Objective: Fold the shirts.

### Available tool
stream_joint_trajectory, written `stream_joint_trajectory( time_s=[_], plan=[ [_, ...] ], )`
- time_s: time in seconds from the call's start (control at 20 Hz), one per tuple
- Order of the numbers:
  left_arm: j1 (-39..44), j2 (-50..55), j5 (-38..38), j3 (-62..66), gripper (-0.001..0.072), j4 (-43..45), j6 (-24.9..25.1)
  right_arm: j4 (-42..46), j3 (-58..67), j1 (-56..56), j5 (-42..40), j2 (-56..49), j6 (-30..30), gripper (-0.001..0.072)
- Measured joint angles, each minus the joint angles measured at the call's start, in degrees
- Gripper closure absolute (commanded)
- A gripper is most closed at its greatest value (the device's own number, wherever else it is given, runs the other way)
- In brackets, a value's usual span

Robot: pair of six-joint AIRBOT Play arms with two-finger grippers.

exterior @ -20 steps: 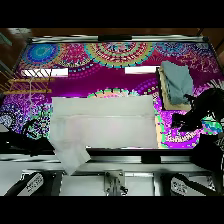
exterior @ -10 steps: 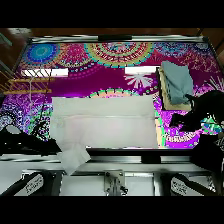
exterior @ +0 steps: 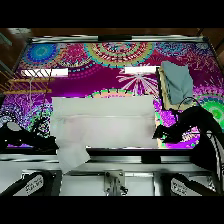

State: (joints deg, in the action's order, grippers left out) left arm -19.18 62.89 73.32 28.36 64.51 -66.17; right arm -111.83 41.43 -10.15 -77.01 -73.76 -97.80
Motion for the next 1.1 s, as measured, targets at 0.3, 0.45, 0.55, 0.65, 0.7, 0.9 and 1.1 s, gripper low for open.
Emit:
stream_joint_trajectory(
  time_s=[0.3,0.45,0.55,0.65,0.7,0.9,1.1],
  plan=[
    [0.02,-0.96,1.31,3.08,0.0675,-2.03,0.92,-3.19,-2.62,1.55,2.45,-0.28,1.64,0.0122],
    [0.02,-1.07,1.64,4.46,0.0675,-2.82,1.09,-3.74,-4.33,1.68,3.56,-0.74,1.84,0.0583],
    [0.02,-1.09,1.79,5.6,0.0676,-3.39,1.88,-4.46,-4.59,1.75,4.11,-0.83,1.97,0.063],
    [0.02,-1.11,2.25,7.67,0.0677,-4.87,3.41,-5.51,-3.61,1.79,3.96,-0.72,0.9,0.063],
    [0.02,-1.11,2.32,9.2,0.0677,-5.49,3.93,-6.16,-2.47,1.79,3.8,-0.48,-0.15,0.063],
    [0.02,-0.17,1.57,17.16,0.0676,-6.88,4.9,-7.8,5.38,1.84,5.11,0.42,-2.99,0.063],
    [0.33,5.18,-0.52,26.77,0.0676,-7.78,4.5,-8.37,14.27,1.86,9.46,-1.01,-2.6,0.063]
  ],
)
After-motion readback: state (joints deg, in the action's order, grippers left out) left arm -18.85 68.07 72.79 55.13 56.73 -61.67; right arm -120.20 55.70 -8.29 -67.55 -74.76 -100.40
